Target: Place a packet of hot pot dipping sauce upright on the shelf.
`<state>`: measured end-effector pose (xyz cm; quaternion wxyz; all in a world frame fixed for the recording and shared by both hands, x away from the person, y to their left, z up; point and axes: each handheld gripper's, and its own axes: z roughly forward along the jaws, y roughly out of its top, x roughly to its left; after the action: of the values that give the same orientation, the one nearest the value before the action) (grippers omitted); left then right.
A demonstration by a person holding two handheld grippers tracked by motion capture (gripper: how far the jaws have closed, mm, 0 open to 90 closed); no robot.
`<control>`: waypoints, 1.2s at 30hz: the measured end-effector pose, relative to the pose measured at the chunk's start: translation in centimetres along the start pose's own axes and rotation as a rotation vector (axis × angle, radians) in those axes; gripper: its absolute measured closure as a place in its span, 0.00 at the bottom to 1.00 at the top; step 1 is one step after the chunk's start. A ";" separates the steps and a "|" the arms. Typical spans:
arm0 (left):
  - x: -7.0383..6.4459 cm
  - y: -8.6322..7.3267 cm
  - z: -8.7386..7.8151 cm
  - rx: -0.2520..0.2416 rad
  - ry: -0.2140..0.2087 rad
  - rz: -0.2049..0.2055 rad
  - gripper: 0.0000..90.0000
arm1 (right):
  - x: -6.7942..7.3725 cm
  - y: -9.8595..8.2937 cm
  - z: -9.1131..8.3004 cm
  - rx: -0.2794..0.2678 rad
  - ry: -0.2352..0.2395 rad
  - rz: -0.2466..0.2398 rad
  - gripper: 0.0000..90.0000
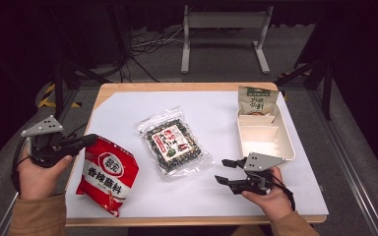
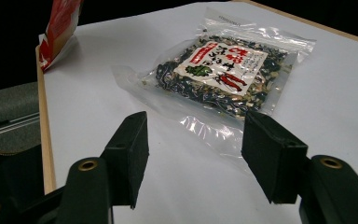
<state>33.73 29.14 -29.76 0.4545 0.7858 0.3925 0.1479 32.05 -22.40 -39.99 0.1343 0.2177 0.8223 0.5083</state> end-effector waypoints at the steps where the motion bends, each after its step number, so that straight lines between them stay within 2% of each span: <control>1: -0.2 0.1 -0.5 -0.013 -0.004 -0.001 1.00 | 0.1 0.0 0.0 -0.001 0.000 0.000 0.46; 5: -0.8 0.3 -1.5 -0.035 -0.011 0.012 1.00 | 0.2 0.0 0.1 -0.004 0.007 0.001 0.46; 6: -1.2 0.5 -2.2 -0.061 -0.007 0.032 1.00 | 0.2 0.0 0.2 -0.003 0.010 0.000 0.46; 7: -1.2 0.5 -2.2 -0.061 -0.007 0.032 1.00 | 0.2 0.0 0.2 -0.003 0.010 0.000 0.46; 10: -1.7 0.6 -3.3 -0.104 -0.024 0.056 1.00 | 0.3 0.0 0.3 -0.004 0.015 0.001 0.46; 14: -2.3 0.8 -3.2 -0.137 -0.040 0.077 1.00 | 0.3 0.1 0.4 -0.007 0.016 0.000 0.46; 17: -3.3 1.3 -2.7 -0.165 -0.051 0.120 1.00 | 0.3 0.1 0.4 -0.015 0.016 -0.002 0.46; 25: -4.3 2.0 -1.8 -0.202 -0.084 0.142 1.00 | 0.3 0.5 0.4 -0.037 0.019 -0.006 0.47; 32: -5.3 2.5 -1.3 -0.257 -0.152 0.199 1.00 | 0.9 1.4 0.5 -0.080 0.037 -0.027 0.53; 36: -6.4 2.9 -1.2 -0.285 -0.208 0.234 1.00 | 1.1 2.0 0.8 -0.083 0.060 -0.021 0.50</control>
<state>30.32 24.25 -25.88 0.5790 0.7648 0.2245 0.1717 31.89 -20.44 -38.59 0.1238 0.1879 0.8064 0.5469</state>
